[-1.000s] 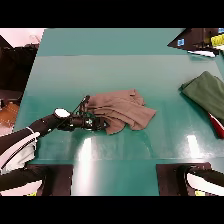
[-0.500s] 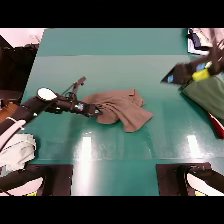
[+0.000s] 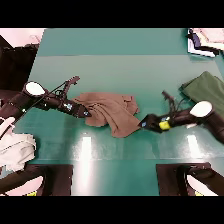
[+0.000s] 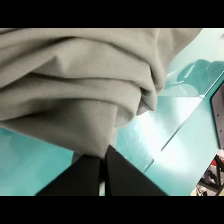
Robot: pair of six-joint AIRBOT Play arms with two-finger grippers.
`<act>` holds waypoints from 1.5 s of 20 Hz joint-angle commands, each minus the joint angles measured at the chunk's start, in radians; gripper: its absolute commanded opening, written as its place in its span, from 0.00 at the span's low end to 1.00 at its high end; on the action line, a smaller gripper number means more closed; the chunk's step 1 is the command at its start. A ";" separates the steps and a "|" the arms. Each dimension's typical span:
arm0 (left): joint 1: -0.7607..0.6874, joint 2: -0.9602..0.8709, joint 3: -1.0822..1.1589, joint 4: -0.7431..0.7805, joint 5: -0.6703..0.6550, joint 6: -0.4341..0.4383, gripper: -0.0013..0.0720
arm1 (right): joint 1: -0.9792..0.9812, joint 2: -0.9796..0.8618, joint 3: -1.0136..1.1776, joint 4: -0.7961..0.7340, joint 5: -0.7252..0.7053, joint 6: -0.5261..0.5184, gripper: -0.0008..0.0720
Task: Fold the shirts.
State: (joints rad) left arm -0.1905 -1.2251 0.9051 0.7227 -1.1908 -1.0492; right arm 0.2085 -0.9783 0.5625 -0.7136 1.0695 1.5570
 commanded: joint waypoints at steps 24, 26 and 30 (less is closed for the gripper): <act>0.005 0.172 0.610 0.772 -0.290 -0.133 0.05 | -0.261 0.188 0.492 -0.129 -0.023 -0.019 0.03; 0.005 0.192 0.734 0.789 -0.296 -0.142 0.05 | -0.396 0.238 0.593 -0.128 0.048 -0.021 0.03; 0.005 0.231 0.969 0.785 -0.303 -0.210 0.05 | -0.586 0.294 0.805 -0.126 0.196 -0.026 0.03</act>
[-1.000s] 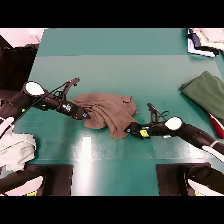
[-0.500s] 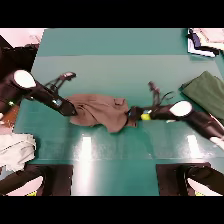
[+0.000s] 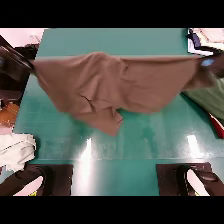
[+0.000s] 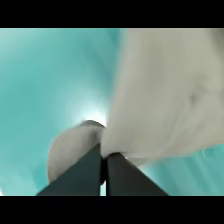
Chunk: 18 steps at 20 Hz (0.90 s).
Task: Fold the shirts.
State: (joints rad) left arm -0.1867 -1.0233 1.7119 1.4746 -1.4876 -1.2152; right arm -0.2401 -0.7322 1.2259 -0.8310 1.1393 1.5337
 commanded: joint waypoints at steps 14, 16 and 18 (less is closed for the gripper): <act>0.000 0.079 0.171 -0.146 -0.070 -0.086 0.05 | -0.186 -0.274 0.663 -0.010 0.548 0.060 0.03; 0.001 0.030 0.036 -0.149 -0.101 -0.082 0.05 | -0.089 -0.352 0.578 -0.010 0.562 0.060 0.03; 0.001 -0.029 -0.099 -0.146 -0.103 -0.027 0.05 | 0.009 -0.436 0.470 -0.011 0.553 0.047 0.03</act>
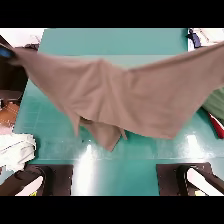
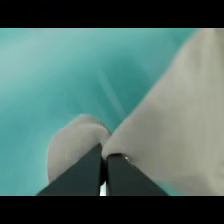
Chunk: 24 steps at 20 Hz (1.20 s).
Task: Fold the shirts.
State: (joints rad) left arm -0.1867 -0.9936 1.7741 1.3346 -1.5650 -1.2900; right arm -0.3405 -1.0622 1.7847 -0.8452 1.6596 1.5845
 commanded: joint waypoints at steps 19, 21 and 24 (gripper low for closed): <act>0.001 -0.267 -0.382 0.004 0.196 0.093 0.06 | 0.043 -0.315 -0.551 -0.173 -0.209 -0.199 0.63; 0.001 -0.267 -0.382 0.004 0.195 0.093 0.05 | 0.072 -0.284 -0.715 -0.168 -0.260 -0.202 0.63; 0.001 -0.267 -0.382 0.004 0.195 0.092 0.06 | 0.127 -0.277 -0.903 -0.167 -0.327 -0.217 0.63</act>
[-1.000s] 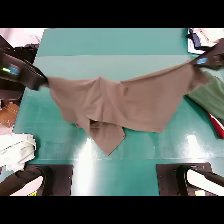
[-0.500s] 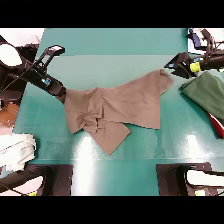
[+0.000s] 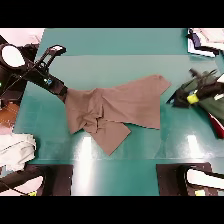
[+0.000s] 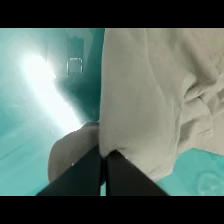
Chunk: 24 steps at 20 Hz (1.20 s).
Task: Fold the shirts.
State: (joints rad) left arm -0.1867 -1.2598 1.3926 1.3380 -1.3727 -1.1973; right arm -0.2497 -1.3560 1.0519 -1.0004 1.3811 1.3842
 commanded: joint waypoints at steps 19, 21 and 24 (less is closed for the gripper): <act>0.001 0.124 0.348 0.136 -0.076 -0.036 0.05 | 0.141 0.347 0.160 -0.013 -0.187 -0.011 0.04; 0.001 0.160 0.494 0.135 -0.080 -0.037 0.05 | 0.111 0.436 0.293 -0.013 -0.241 0.025 0.04; 0.001 0.220 0.674 0.132 -0.087 -0.063 0.05 | 0.071 0.538 0.467 -0.013 -0.256 0.029 0.03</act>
State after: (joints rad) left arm -0.1867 -1.0893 1.9041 1.4593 -1.4528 -1.2358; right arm -0.1452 -0.9173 1.3628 -1.0126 1.1667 1.3941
